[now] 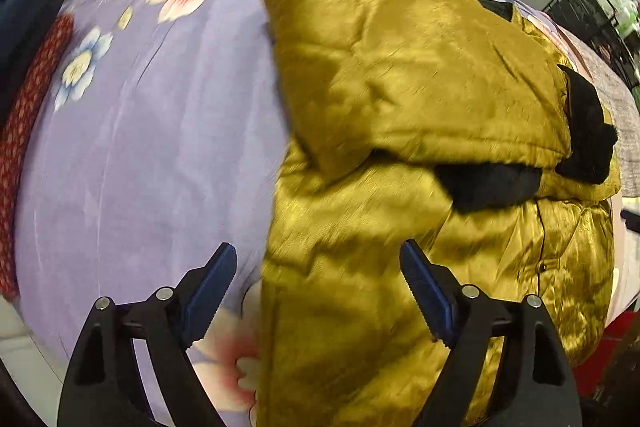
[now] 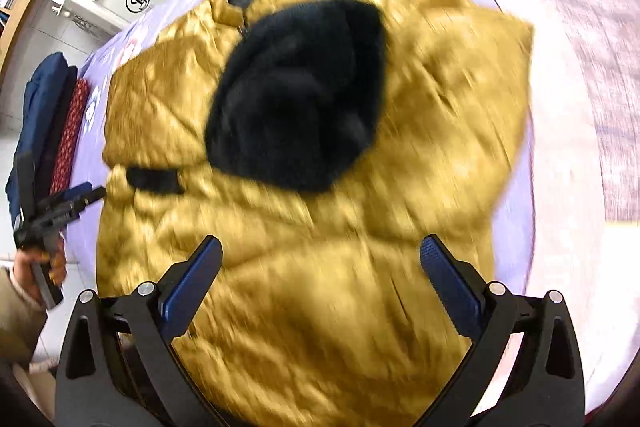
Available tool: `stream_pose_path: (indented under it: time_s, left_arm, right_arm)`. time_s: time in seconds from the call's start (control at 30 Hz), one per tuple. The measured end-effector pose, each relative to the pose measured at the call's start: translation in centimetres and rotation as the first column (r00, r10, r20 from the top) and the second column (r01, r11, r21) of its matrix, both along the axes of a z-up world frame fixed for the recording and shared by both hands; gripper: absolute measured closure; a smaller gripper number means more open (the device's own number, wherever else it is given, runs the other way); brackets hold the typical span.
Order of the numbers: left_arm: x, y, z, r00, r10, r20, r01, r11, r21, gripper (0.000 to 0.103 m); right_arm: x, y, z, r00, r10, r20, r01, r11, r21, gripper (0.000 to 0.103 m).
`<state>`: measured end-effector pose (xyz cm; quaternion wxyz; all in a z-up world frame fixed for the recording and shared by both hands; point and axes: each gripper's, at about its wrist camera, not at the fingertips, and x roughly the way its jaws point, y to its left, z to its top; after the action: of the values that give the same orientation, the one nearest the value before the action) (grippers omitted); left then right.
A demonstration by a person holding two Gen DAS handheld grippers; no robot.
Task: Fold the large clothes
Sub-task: 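Move both grippers to the jacket hem and grasp its edge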
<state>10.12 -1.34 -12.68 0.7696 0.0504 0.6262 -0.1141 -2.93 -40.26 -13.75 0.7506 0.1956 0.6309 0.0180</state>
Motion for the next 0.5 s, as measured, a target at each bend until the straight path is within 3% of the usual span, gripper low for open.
stream_pose_path:
  time_s: [0.2, 0.33, 0.5]
  left_arm:
    - [-2.9, 3.9, -1.6, 0.993, 0.081, -0.086, -0.083, 0.996, -0.02, 0.025]
    - [-4.4, 4.6, -2.0, 0.993, 0.057, -0.105, -0.06, 0.998, -0.022, 0.025]
    - [-6.3, 4.8, -2.6, 0.989, 0.002, -0.147, -0.011, 0.998, -0.058, 0.025]
  right_arm:
    - [-6.3, -1.8, -2.8, 0.99, -0.121, -0.078, 0.124, 0.992, 0.033, 0.008]
    - [-9.0, -2.2, -3.6, 0.981, -0.161, -0.106, 0.164, 0.986, 0.017, 0.009]
    - [-11.4, -2.2, -3.6, 0.982, -0.149, -0.116, 0.148, 0.989, -0.017, 0.018]
